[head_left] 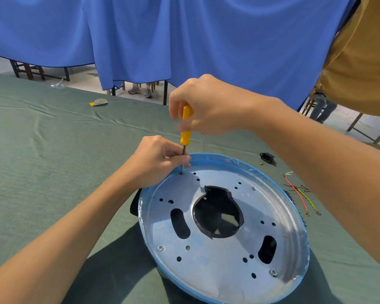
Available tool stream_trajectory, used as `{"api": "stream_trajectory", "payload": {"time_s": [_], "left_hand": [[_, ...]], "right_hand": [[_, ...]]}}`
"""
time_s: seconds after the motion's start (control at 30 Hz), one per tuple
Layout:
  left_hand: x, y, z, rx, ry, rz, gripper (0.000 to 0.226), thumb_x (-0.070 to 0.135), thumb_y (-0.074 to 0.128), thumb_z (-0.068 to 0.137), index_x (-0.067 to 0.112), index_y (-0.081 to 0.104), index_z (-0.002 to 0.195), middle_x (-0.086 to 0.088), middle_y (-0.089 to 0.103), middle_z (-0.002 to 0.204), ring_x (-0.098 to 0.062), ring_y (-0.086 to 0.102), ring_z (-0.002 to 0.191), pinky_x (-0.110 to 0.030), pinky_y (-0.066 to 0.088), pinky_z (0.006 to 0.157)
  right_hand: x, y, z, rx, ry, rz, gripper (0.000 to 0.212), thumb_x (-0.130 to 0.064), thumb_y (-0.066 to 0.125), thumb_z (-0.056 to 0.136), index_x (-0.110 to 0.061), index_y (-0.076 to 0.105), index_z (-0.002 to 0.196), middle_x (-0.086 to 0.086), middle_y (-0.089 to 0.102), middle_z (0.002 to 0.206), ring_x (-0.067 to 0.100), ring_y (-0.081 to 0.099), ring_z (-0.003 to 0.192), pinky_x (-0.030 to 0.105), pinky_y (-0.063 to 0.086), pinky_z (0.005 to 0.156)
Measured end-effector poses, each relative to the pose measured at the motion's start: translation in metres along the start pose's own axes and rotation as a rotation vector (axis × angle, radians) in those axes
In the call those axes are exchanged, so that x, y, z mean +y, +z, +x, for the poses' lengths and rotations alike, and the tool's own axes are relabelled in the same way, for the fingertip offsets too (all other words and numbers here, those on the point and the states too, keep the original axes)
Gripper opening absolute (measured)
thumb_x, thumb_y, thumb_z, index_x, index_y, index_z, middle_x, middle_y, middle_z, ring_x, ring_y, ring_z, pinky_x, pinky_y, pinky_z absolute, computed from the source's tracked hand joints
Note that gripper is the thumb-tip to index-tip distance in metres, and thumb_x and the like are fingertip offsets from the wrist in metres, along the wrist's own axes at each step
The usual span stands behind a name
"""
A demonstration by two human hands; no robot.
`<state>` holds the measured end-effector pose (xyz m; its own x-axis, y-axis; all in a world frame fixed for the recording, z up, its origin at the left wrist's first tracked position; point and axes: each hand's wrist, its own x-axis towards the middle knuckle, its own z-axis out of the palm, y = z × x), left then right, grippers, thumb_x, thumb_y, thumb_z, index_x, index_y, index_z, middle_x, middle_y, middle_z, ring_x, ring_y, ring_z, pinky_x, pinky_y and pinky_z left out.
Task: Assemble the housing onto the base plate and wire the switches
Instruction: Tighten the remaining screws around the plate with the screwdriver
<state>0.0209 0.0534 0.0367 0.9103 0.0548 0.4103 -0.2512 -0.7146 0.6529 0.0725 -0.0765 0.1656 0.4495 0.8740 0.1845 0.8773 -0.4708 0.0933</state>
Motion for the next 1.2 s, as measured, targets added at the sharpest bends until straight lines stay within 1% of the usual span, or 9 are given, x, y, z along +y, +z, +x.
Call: {"api": "stream_trajectory", "payload": {"time_s": [0.2, 0.33, 0.4, 0.57, 0.73, 0.8, 0.9, 1.03, 1.2], "left_hand": [[0.000, 0.000, -0.001, 0.151, 0.079, 0.063, 0.009, 0.024, 0.084, 0.074, 0.016, 0.081, 0.078, 0.010, 0.073, 0.072, 0.016, 0.057, 0.065, -0.001, 0.033, 0.073], [0.000, 0.001, 0.001, 0.097, 0.094, 0.100, 0.007, 0.021, 0.076, 0.084, 0.017, 0.080, 0.087, 0.007, 0.077, 0.082, 0.007, 0.059, 0.071, -0.024, 0.036, 0.099], [0.000, 0.001, 0.000, 0.032, 0.086, 0.097, 0.010, 0.021, 0.068, 0.091, 0.022, 0.077, 0.092, 0.014, 0.076, 0.088, 0.008, 0.062, 0.085, -0.037, 0.027, 0.110], [0.000, 0.001, -0.001, 0.174, 0.047, 0.115, 0.011, 0.032, 0.078, 0.079, 0.021, 0.079, 0.082, 0.008, 0.076, 0.081, -0.004, 0.065, 0.082, -0.036, 0.027, 0.107], [0.000, 0.001, -0.001, 0.114, 0.066, 0.162, 0.012, 0.024, 0.069, 0.091, 0.018, 0.078, 0.086, 0.012, 0.076, 0.086, -0.011, 0.068, 0.087, -0.042, 0.026, 0.110], [-0.001, 0.001, -0.003, 0.086, 0.077, 0.146, 0.011, 0.025, 0.066, 0.093, 0.023, 0.076, 0.089, 0.017, 0.075, 0.087, -0.001, 0.065, 0.092, -0.039, 0.023, 0.111], [-0.001, 0.001, -0.002, 0.161, 0.073, 0.121, 0.011, 0.035, 0.075, 0.082, 0.024, 0.077, 0.084, 0.013, 0.076, 0.081, 0.000, 0.065, 0.089, -0.034, 0.023, 0.108], [0.000, 0.001, 0.001, 0.178, 0.061, 0.164, 0.010, 0.028, 0.078, 0.080, 0.019, 0.080, 0.080, 0.006, 0.076, 0.078, -0.016, 0.066, 0.079, -0.043, 0.031, 0.106], [-0.002, 0.003, -0.002, 0.074, 0.098, 0.174, 0.010, 0.026, 0.065, 0.093, 0.029, 0.074, 0.090, 0.020, 0.075, 0.087, 0.006, 0.062, 0.091, -0.036, 0.018, 0.110]], "right_hand": [[0.001, 0.007, 0.002, 0.056, 0.123, 0.026, 0.041, -0.044, 0.058, 0.093, -0.020, 0.040, 0.064, 0.002, 0.044, 0.070, 0.022, 0.060, 0.056, 0.031, 0.046, 0.055], [0.000, 0.005, -0.005, -0.049, 0.032, -0.013, 0.019, -0.039, 0.068, 0.088, -0.021, 0.061, 0.086, -0.007, 0.051, 0.081, 0.015, 0.054, 0.079, 0.029, 0.045, 0.067], [0.001, 0.002, -0.008, -0.045, 0.020, 0.025, 0.011, -0.026, 0.071, 0.086, -0.023, 0.061, 0.085, -0.015, 0.047, 0.072, 0.005, 0.056, 0.068, 0.023, 0.046, 0.056], [0.002, 0.013, -0.003, 0.048, 0.072, -0.029, 0.036, -0.043, 0.058, 0.093, -0.012, 0.060, 0.075, 0.006, 0.058, 0.067, 0.022, 0.061, 0.061, 0.030, 0.043, 0.052], [0.004, 0.008, -0.004, 0.022, -0.004, -0.005, 0.018, -0.036, 0.067, 0.088, -0.023, 0.062, 0.099, -0.008, 0.051, 0.087, 0.014, 0.045, 0.084, 0.026, 0.034, 0.068], [0.004, 0.004, -0.003, 0.030, 0.011, 0.038, 0.010, -0.028, 0.069, 0.087, -0.026, 0.060, 0.086, -0.006, 0.052, 0.085, 0.011, 0.044, 0.075, 0.025, 0.035, 0.067], [0.000, 0.008, 0.000, 0.074, 0.081, 0.037, 0.032, -0.043, 0.065, 0.088, -0.023, 0.051, 0.067, 0.000, 0.049, 0.075, 0.019, 0.051, 0.069, 0.028, 0.035, 0.059], [-0.004, 0.007, -0.003, 0.039, 0.040, -0.031, 0.029, -0.047, 0.062, 0.089, -0.020, 0.059, 0.080, -0.004, 0.048, 0.074, 0.018, 0.047, 0.074, 0.027, 0.031, 0.055], [-0.002, -0.001, -0.005, 0.043, 0.026, 0.050, 0.019, -0.031, 0.071, 0.086, -0.026, 0.057, 0.073, -0.013, 0.044, 0.071, 0.001, 0.047, 0.061, 0.022, 0.036, 0.054]]}}
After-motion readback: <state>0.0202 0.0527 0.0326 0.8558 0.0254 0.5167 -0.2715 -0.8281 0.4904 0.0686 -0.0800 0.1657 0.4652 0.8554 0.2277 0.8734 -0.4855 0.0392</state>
